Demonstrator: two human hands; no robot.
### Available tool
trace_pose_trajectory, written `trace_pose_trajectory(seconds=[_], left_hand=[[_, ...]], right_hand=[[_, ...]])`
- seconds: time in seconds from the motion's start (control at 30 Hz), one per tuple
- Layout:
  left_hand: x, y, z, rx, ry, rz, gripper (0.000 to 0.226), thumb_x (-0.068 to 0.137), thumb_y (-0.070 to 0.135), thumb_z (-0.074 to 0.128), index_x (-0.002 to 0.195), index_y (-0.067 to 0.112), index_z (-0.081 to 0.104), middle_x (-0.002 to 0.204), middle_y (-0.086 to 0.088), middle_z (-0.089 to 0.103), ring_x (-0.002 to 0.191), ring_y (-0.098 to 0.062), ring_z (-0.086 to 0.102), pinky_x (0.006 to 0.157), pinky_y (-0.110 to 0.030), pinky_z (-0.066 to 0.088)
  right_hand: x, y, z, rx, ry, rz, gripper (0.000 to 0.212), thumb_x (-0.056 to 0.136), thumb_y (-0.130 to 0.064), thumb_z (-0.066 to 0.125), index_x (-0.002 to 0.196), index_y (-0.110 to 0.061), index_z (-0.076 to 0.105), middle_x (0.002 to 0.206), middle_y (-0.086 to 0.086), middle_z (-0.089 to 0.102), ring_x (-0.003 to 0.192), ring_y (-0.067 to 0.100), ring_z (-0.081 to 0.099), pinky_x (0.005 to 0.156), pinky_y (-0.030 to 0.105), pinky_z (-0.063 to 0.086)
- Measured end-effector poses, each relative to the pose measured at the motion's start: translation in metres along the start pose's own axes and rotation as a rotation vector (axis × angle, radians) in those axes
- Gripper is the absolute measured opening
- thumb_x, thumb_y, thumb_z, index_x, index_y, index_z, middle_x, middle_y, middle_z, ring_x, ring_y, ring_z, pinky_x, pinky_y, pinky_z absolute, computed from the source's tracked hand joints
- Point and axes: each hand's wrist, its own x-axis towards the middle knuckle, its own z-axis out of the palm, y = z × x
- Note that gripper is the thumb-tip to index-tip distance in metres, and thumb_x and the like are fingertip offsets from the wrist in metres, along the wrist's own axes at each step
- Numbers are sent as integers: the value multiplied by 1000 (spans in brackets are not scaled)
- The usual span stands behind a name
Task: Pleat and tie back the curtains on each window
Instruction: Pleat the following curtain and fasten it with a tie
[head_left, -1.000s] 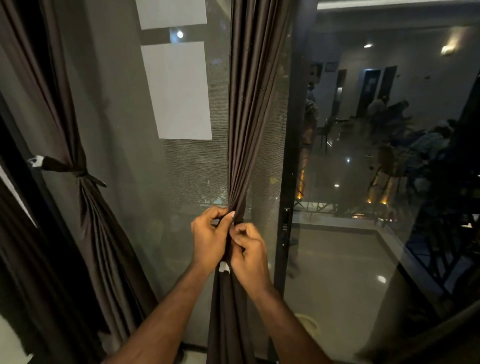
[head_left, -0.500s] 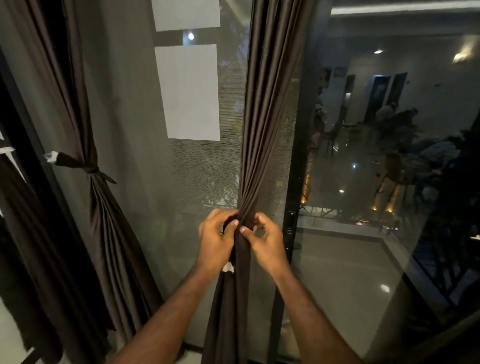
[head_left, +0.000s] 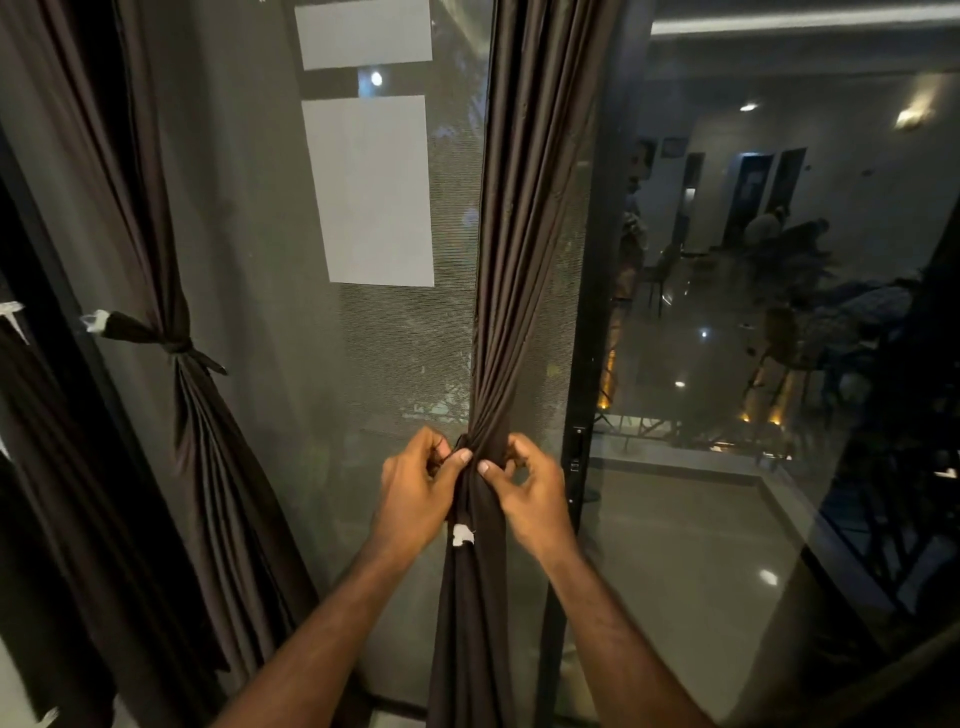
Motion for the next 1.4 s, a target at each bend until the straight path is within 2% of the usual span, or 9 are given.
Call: trace_pose_trajectory(seconds=[0.27,0.5,0.73,0.87,0.97,1.07,1.1,1.23,1.4], left_hand=[[-1,4,-3,-78,-14,77,16,97,-1,56,96,15,56,75,5,64,62,-8,62,61,-27,49],[-5,18,5,-249,-147,-22,29,94,28,66,121,21,61,106,15,72,101,-2,69,87,-22,54],[9,19,4,-368,-92,-74,17,96,-2,61,107,8,69,88,8,76,85,-2,71,76,-16,52],[19,18,-2,-395,-108,-111,20,97,-7,55,113,0,66,94,5,74,86,0,70,75,-14,51],[21,17,-5,-394,-151,-108,24,97,-7,55,117,1,65,100,1,75,91,-4,71,79,-18,53],[20,18,-8,-380,-182,-96,19,97,-4,58,111,5,67,92,7,75,85,-3,71,75,-18,53],[20,18,-10,-329,-164,-72,15,95,1,63,105,11,69,87,12,75,82,0,70,73,-16,51],[24,12,-17,176,114,-83,35,77,43,84,65,16,64,57,7,56,62,-12,57,57,-29,38],[29,27,-14,278,94,-373,65,66,65,81,59,8,49,53,-1,56,59,-25,58,54,-33,38]], right_hand=[[-1,1,4,-18,1,12,20,91,-10,70,107,-22,71,93,-6,72,86,15,68,80,37,58],[-5,7,18,-167,100,-59,13,87,-29,55,98,-27,63,76,-3,62,66,17,56,63,49,51],[-2,5,5,-219,-30,-80,31,83,-32,70,113,-24,73,103,-13,67,99,6,62,88,40,54],[8,1,-11,-249,151,-102,43,78,-11,81,114,-28,65,116,-12,56,116,6,55,99,31,47],[24,-2,-14,-336,-149,64,58,84,-31,75,131,-52,48,126,-31,55,131,7,51,109,43,37],[32,-7,-17,-490,-338,86,10,96,-37,60,92,-46,65,75,-19,64,82,5,64,91,49,51],[34,-9,-19,-479,-323,85,18,100,-35,57,84,-37,66,66,-12,61,68,6,59,80,45,51],[34,-31,-25,-169,-293,239,35,106,-27,51,73,-15,56,56,-1,40,49,14,38,56,35,34],[25,-53,-8,538,-274,570,37,107,-24,39,75,-13,52,58,3,42,49,19,43,57,39,50]])
